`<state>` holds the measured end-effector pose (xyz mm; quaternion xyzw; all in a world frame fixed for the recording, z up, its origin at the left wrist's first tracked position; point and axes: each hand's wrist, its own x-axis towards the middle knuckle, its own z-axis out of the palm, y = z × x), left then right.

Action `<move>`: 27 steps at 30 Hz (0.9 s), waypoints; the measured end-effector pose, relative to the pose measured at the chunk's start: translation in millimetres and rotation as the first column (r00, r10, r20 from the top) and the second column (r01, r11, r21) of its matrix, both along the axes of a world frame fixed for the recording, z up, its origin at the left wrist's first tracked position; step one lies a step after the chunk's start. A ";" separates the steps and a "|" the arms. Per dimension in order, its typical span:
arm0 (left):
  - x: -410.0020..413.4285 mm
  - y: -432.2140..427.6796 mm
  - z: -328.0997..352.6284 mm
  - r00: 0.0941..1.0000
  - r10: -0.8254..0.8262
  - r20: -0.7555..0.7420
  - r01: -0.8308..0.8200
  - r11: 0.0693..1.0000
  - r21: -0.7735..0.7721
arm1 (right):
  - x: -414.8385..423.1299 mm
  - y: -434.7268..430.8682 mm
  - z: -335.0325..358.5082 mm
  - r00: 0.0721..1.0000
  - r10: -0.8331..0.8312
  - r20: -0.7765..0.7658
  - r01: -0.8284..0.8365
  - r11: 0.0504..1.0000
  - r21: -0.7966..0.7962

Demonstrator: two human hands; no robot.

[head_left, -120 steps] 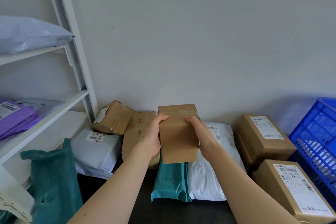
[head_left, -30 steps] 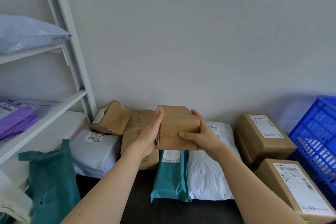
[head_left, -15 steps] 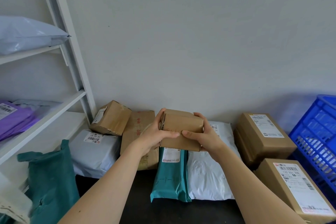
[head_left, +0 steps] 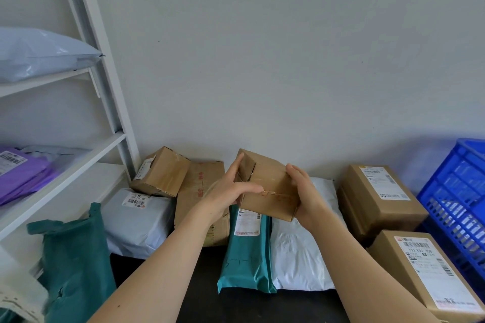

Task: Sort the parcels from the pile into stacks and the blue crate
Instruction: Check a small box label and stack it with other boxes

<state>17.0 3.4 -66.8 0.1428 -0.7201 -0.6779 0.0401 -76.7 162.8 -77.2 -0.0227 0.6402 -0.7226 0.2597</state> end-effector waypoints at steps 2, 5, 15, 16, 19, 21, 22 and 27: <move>1.1 0.6 2.5 1.000 0.008 -0.020 -0.007 0.996 0.087 | -2.4 3.0 -4.7 0.999 -0.012 0.037 0.013 1.000 -0.016; 2.3 5.9 6.6 0.997 0.071 -0.012 -0.068 0.986 0.150 | -3.4 6.1 -9.4 0.997 -0.003 0.073 0.006 0.999 -0.044; -3.6 8.9 7.7 0.919 0.394 0.030 -0.386 0.877 0.288 | 6.2 7.4 -0.2 0.974 0.046 0.224 0.001 0.978 -0.207; -4.2 7.1 8.2 0.934 0.350 0.078 -0.352 0.855 0.380 | 6.5 7.4 -0.7 0.972 0.060 0.227 -0.006 0.973 -0.230; 0.9 6.2 9.9 0.978 0.134 0.158 -0.199 0.815 0.545 | 11.1 7.5 2.0 0.975 0.123 0.184 -0.079 0.970 -0.228; 1.6 3.8 4.0 0.983 0.095 0.157 -0.168 0.815 0.555 | 12.8 8.2 7.5 0.976 0.145 0.162 -0.120 0.981 -0.153; 1.8 2.4 1.1 0.983 0.094 0.160 -0.167 0.818 0.550 | 12.1 8.9 9.8 0.977 0.156 0.143 -0.145 0.986 -0.086; -2.8 -2.6 -9.5 0.975 0.120 0.188 -0.193 0.877 0.439 | 10.8 8.8 19.9 0.948 0.300 0.107 -0.317 0.924 0.215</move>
